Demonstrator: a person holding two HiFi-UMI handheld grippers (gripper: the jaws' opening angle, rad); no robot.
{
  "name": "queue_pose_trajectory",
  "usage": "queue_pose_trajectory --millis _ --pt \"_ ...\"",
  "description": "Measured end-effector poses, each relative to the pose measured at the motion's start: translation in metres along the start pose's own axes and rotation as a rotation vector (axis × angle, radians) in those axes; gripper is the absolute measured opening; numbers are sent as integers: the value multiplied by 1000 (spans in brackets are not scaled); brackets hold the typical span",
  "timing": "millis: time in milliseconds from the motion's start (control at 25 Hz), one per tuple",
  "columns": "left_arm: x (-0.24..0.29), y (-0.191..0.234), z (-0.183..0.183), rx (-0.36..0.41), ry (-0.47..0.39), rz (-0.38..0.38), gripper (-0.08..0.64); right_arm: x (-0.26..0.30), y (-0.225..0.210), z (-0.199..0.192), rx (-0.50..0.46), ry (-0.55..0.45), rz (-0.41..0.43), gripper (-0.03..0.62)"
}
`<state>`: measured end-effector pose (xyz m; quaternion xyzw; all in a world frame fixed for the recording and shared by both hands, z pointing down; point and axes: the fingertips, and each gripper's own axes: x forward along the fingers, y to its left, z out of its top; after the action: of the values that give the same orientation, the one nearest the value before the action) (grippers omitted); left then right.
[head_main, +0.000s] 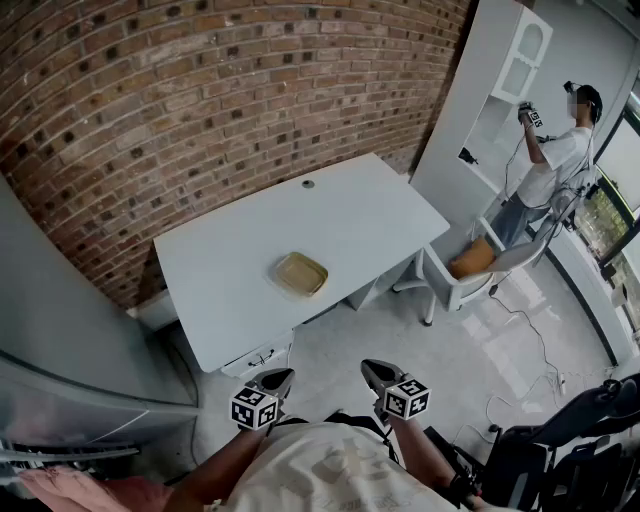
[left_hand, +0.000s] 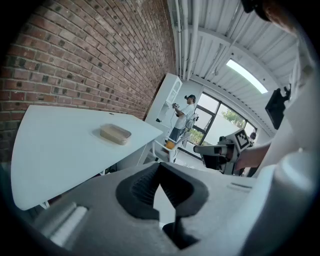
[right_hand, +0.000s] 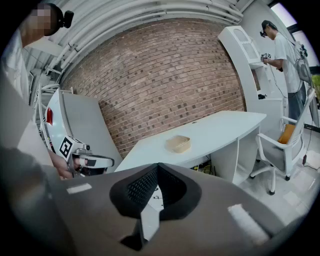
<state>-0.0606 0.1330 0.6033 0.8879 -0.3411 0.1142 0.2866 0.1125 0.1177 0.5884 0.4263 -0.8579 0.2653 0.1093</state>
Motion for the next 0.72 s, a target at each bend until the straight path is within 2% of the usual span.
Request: queue_pose_trajectory --millis 360,720 --pt "-1 -13 1 11 -5 -14 3 -8 14 17 -75 -56 25 8" --pt "-18 -7 -8 -3 -10 -1 3 -6 19 15 -47 -73 7 8"
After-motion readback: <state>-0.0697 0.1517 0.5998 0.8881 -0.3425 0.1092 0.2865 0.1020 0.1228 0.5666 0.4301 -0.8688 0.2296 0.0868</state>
